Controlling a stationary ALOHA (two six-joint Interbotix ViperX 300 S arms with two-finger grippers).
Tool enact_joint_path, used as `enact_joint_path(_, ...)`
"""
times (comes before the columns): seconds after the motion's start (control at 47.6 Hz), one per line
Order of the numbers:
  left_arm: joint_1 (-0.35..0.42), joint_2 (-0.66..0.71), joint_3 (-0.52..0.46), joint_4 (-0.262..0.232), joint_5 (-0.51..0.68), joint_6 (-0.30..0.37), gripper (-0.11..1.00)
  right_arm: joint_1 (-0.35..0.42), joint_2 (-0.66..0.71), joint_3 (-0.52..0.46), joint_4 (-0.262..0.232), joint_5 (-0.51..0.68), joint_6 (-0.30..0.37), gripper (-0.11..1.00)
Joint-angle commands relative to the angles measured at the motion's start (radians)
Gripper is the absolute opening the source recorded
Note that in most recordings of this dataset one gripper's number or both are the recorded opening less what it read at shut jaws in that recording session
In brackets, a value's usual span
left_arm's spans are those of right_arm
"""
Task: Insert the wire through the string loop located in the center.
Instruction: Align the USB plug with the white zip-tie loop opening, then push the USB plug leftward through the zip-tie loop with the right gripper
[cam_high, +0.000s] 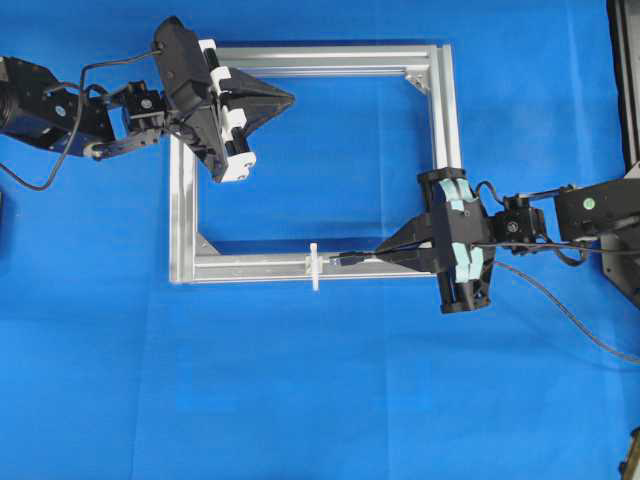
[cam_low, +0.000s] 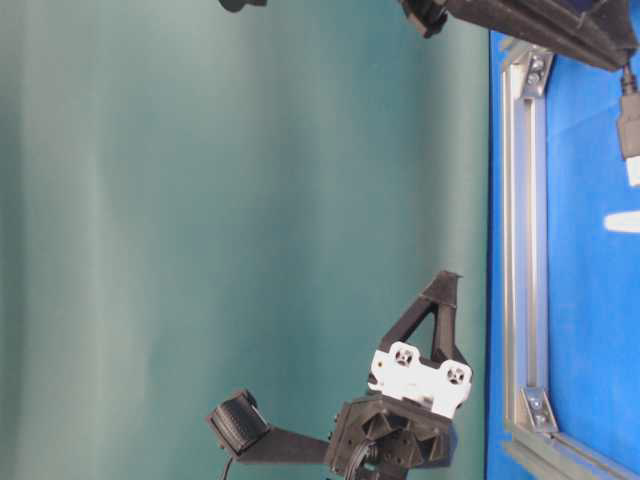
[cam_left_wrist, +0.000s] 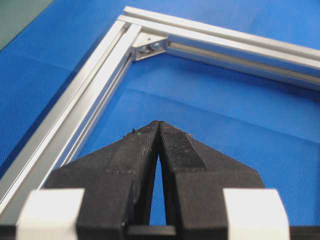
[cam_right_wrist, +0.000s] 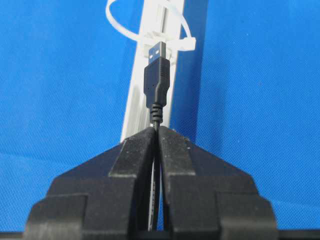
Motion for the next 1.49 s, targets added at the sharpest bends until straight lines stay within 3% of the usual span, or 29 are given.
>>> enact_joint_path(0.0,0.002,-0.031,-0.009,0.003,-0.005,0.002,0.0,0.002,0.0,-0.021,0.002,-0.021,0.002,-0.03)
enact_joint_path(0.63,0.002,-0.029,-0.008,0.003,-0.005,0.003,0.0,0.008,0.149,-0.199,0.002,-0.029,0.0,-0.03)
enact_joint_path(1.134,0.002,-0.029,-0.008,0.003,-0.005,0.0,0.0,0.008,0.167,-0.218,0.002,-0.031,0.0,-0.03)
enact_joint_path(1.471,-0.112,-0.063,0.044,0.003,0.008,-0.017,0.0,0.008,0.166,-0.215,0.002,-0.031,0.0,-0.03)
